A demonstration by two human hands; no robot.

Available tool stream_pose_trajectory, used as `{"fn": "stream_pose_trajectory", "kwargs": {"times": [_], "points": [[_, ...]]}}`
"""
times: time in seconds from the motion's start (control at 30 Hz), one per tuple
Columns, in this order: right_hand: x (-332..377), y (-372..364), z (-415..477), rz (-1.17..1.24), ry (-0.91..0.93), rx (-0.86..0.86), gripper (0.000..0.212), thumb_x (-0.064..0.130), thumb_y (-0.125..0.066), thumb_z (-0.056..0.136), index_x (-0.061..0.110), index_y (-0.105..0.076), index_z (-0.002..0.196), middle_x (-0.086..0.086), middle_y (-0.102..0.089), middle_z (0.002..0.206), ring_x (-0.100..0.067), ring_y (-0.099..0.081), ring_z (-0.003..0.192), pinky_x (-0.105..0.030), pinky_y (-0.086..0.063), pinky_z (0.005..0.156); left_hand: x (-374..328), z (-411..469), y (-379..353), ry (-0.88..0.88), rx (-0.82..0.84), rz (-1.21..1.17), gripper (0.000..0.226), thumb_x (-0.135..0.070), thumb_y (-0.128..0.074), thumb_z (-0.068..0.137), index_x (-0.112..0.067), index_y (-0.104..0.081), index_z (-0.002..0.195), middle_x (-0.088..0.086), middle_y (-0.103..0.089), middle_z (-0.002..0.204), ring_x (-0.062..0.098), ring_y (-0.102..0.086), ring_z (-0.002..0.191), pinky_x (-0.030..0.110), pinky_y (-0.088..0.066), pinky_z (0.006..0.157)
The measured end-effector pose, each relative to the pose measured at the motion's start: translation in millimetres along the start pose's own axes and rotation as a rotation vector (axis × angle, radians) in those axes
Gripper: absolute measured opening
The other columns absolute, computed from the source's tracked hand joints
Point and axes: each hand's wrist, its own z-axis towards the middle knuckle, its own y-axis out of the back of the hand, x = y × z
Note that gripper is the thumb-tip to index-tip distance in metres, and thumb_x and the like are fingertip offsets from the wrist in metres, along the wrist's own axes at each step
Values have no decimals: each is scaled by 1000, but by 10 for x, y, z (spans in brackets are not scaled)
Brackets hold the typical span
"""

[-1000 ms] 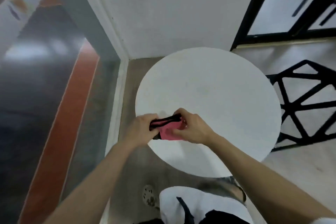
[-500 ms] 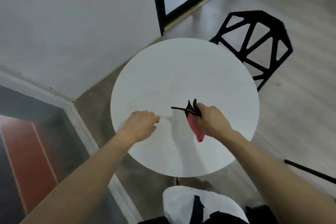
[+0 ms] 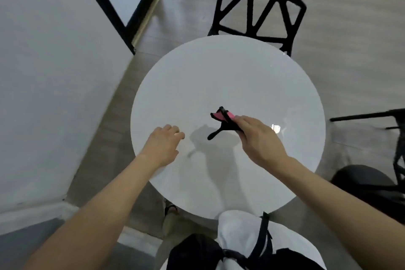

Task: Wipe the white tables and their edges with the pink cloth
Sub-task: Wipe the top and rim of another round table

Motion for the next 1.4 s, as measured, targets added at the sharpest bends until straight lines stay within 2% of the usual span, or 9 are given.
{"fn": "stream_pose_trajectory", "kwargs": {"times": [0.07,0.17,0.33,0.5,0.7,0.83,1.0,1.23,1.4], "points": [[-17,-424,-282,-112,-1,141,46,25,-58,110,20,-55,156,-1,-63,150,-28,-57,140,-46,-53,108,305,122,-37,-84,15,37,63,-31,-73,92,-27,-52,151,2,-46,161,26,-43,146,44,-40,115],[78,-984,-618,-233,-258,524,73,68,-40,102,18,-56,152,-8,-38,170,-30,-28,161,-49,-28,130,717,212,-84,-169,57,93,81,-32,-78,90,-28,-40,161,7,-30,173,30,-28,159,50,-32,125],[456,-1452,-480,-141,-569,46,54,43,-46,111,7,-54,151,-11,-47,163,-30,-35,157,-47,-26,130,1073,202,-251,-248,108,154,104,-40,-86,85,-33,-25,168,11,-17,177,33,-22,162,54,-33,125],[662,-1996,-543,-251,-719,9,69,47,-23,112,13,-19,172,-8,-10,181,-28,-3,168,-54,-8,135,1169,243,-414,-295,137,179,128,-52,-93,76,-35,-9,171,13,-9,176,36,-22,161,52,-39,123],[740,-2041,-283,-160,-881,-235,57,42,-36,110,8,-50,153,-13,-36,171,-31,-24,163,-55,-16,132,1197,249,-394,-353,97,224,128,-58,-90,75,-35,-7,170,14,-13,175,36,-30,157,51,-41,122],[771,-2135,43,-76,-1161,-463,79,54,-36,112,0,-20,168,-19,-15,178,-31,-11,166,-44,-10,136,1242,236,-415,-377,39,211,129,-74,-85,71,-39,-9,170,10,-16,175,34,-32,155,51,-38,122],[863,-2414,511,-125,-1408,-500,80,46,-26,110,-5,-5,169,-21,0,179,-32,1,167,-48,-1,136,1345,307,-393,-496,-8,246,124,-83,-76,70,-40,-13,168,7,-27,168,32,-35,148,49,-41,117],[1706,-2912,439,-169,-1147,-395,80,35,-36,103,11,-6,173,-1,1,181,-14,7,167,-41,4,136,1948,916,3,-894,57,209,95,-56,-77,91,-39,-25,169,-1,-37,168,24,-37,150,44,-41,118],[2141,-2967,10,-70,-1288,-388,82,33,-41,98,19,-10,173,2,3,182,-10,11,166,-41,2,136,2149,1182,34,-911,-3,299,101,-61,-81,86,-36,-27,168,5,-29,172,32,-34,153,49,-40,120]]}}
